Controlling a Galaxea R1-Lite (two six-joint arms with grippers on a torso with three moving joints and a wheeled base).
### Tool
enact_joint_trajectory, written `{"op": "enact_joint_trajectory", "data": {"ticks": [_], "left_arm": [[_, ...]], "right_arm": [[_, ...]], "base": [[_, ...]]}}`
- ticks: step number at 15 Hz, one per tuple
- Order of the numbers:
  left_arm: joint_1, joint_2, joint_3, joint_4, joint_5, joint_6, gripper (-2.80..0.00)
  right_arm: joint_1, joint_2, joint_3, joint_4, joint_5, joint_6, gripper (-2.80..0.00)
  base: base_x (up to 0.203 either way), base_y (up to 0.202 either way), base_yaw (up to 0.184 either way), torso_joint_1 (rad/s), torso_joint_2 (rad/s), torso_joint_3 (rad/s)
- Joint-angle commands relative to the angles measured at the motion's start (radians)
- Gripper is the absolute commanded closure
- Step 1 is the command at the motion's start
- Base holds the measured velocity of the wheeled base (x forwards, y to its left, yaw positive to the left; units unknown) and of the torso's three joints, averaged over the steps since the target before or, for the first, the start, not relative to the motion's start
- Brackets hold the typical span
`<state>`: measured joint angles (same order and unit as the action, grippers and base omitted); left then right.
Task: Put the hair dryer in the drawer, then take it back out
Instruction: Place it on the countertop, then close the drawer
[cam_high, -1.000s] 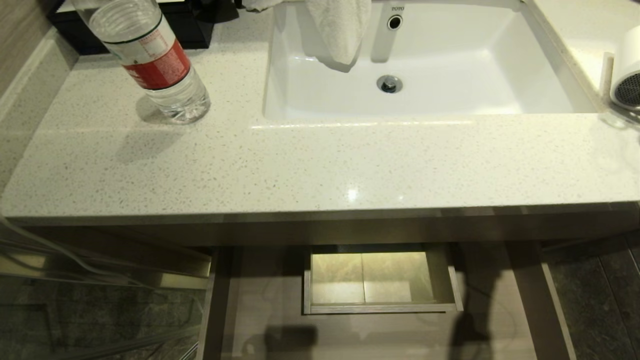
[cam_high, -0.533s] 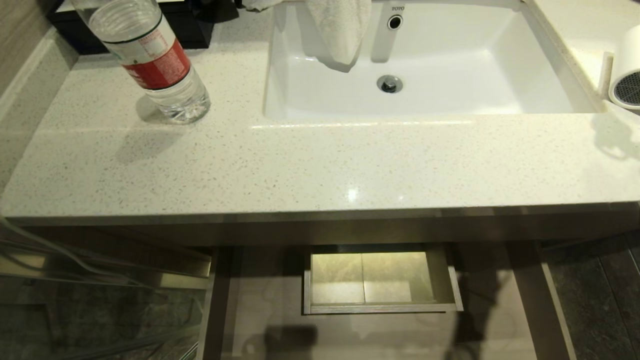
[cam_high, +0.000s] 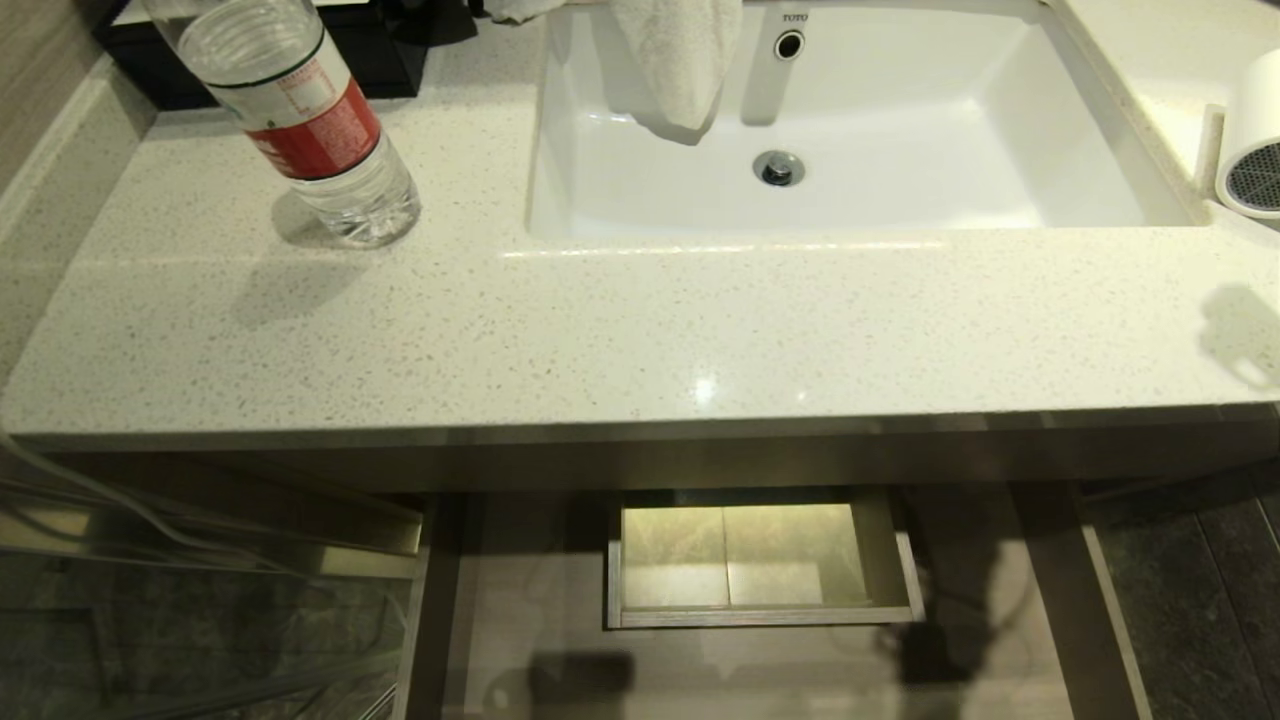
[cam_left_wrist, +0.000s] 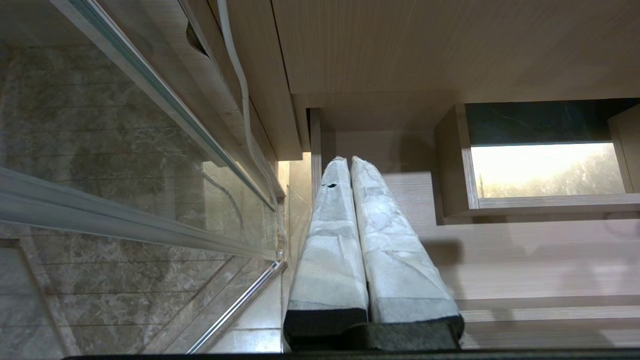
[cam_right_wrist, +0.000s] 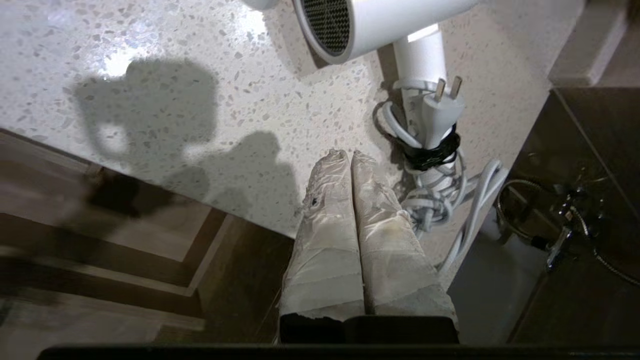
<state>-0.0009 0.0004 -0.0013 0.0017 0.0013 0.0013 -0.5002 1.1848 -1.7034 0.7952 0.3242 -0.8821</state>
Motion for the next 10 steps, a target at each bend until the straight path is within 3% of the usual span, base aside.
{"op": "enact_joint_trajectory", "data": {"ticks": [1, 7, 10], "left_arm": [[0.0, 0.0, 0.001, 0.0, 0.0, 0.0, 0.0], [0.001, 0.001, 0.001, 0.0, 0.0, 0.0, 0.0], [0.001, 0.001, 0.0, 0.0, 0.0, 0.0, 0.0]], "right_arm": [[0.002, -0.012, 0.001, 0.014, -0.016, -0.001, 0.0], [0.006, -0.002, 0.002, 0.043, -0.034, 0.006, 0.0], [0.019, -0.001, 0.004, 0.045, -0.029, 0.064, 0.0]], "base": [[0.0, 0.0, 0.0, 0.0, 0.0, 0.0], [0.0, 0.0, 0.0, 0.0, 0.0, 0.0], [0.0, 0.0, 0.0, -0.005, 0.01, -0.007]]}}
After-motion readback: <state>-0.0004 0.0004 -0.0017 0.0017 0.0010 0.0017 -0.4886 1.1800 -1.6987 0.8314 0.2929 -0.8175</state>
